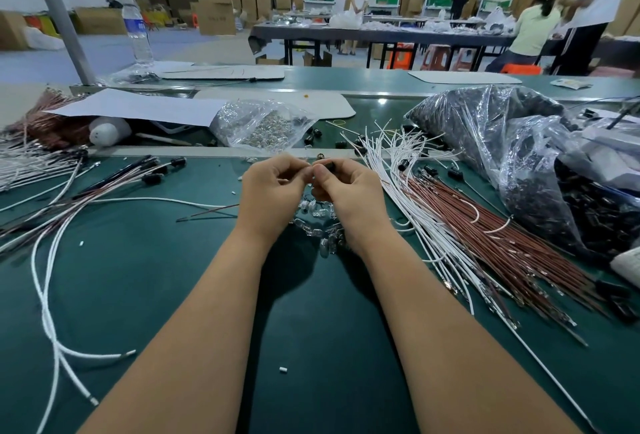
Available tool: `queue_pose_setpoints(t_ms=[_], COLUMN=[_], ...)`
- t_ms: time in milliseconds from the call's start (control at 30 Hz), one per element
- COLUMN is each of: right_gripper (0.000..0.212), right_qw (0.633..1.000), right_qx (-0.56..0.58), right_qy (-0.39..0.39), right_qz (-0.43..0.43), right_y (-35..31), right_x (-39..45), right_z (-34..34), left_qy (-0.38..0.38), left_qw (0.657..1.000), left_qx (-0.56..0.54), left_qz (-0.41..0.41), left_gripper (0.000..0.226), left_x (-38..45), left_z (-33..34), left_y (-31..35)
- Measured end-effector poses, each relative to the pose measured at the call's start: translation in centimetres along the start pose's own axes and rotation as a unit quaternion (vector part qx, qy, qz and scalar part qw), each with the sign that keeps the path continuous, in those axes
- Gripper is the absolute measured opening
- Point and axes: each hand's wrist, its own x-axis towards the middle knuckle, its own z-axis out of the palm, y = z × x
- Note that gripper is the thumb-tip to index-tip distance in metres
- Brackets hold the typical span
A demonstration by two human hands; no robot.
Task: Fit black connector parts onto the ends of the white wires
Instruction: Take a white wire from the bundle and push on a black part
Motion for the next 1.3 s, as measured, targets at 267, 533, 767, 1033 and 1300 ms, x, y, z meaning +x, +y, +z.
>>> queue_pose_setpoints(t_ms=[267, 533, 767, 1033, 1300], right_gripper=[0.011, 0.006, 0.009, 0.019, 0.019], right_qw=[1.000, 1.000, 1.000, 0.997, 0.996], right_qx=[0.001, 0.011, 0.006, 0.060, -0.012], right_qy=[0.005, 0.005, 0.020, 0.052, 0.075], right_qz=[-0.002, 0.002, 0.004, 0.015, -0.043], right_y=[-0.5, -0.7, -1.4, -2.0, -1.4], right_x=[0.0, 0.0, 0.1, 0.3, 0.5], right_z=[-0.2, -0.5, -0.7, -1.8, -1.7], left_qy=[-0.016, -0.013, -0.023, -0.018, -0.023], left_qw=[1.000, 0.999, 0.997, 0.994, 0.997], left_qx=[0.006, 0.039, 0.066, 0.095, 0.061], left_qz=[0.013, 0.018, 0.045, 0.056, 0.047], left_gripper=[0.007, 0.004, 0.008, 0.008, 0.006], left_x=[0.0, 0.0, 0.1, 0.1, 0.1], left_z=[0.3, -0.1, -0.4, -0.5, -0.3], left_y=[0.4, 0.4, 0.2, -0.1, 0.1])
